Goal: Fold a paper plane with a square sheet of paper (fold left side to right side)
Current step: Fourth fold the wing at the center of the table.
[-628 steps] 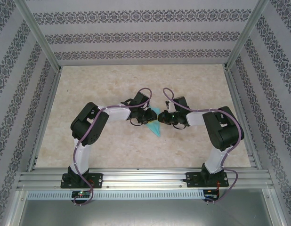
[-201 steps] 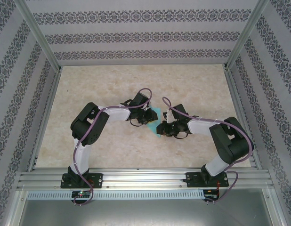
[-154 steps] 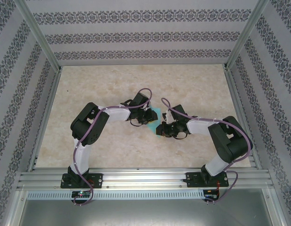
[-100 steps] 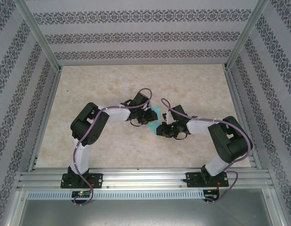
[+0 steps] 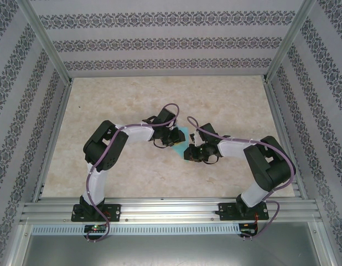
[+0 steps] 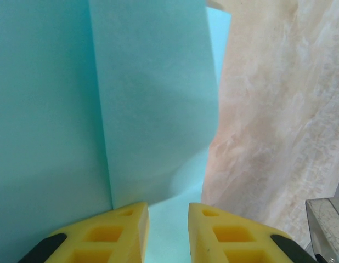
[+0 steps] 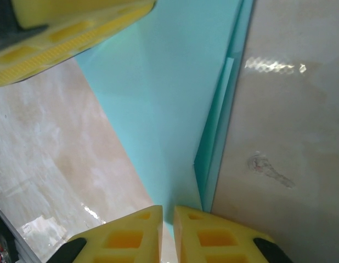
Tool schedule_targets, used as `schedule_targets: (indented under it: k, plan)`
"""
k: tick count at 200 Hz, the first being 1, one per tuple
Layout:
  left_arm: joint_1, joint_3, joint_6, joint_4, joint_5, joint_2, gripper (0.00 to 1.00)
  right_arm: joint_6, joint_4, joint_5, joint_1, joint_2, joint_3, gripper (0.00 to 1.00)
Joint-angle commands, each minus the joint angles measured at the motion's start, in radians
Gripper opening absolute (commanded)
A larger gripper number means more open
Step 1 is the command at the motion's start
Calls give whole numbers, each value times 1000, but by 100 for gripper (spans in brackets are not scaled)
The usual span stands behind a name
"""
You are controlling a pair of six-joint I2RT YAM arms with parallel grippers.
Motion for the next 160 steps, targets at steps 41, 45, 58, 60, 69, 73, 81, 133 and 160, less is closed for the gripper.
schedule_targets:
  k: [41, 45, 58, 60, 69, 73, 81, 133, 160]
  plan:
    - [74, 125, 87, -110, -64, 71, 28, 7, -122, 56, 38, 58, -56, 11]
    - [77, 131, 89, -110, -64, 74, 28, 8, -120, 58, 40, 58, -56, 10]
    - [86, 151, 93, -106, -61, 85, 28, 10, -120, 55, 42, 61, -56, 10]
    - [88, 154, 94, -106, -60, 87, 28, 11, -120, 55, 42, 63, -56, 10]
    - [94, 171, 99, -104, -57, 98, 28, 11, -120, 58, 43, 64, -56, 10]
    - [95, 177, 102, -107, -56, 102, 28, 11, -120, 57, 43, 66, -56, 10]
    - [102, 192, 103, -112, -58, 112, 28, 13, -120, 57, 44, 68, -56, 10]
    - [154, 246, 126, -137, -59, 162, 28, 13, -123, 58, 46, 58, -58, 10]
    - [181, 269, 158, -168, -76, 162, 28, 13, -122, 53, 46, 54, -58, 10]
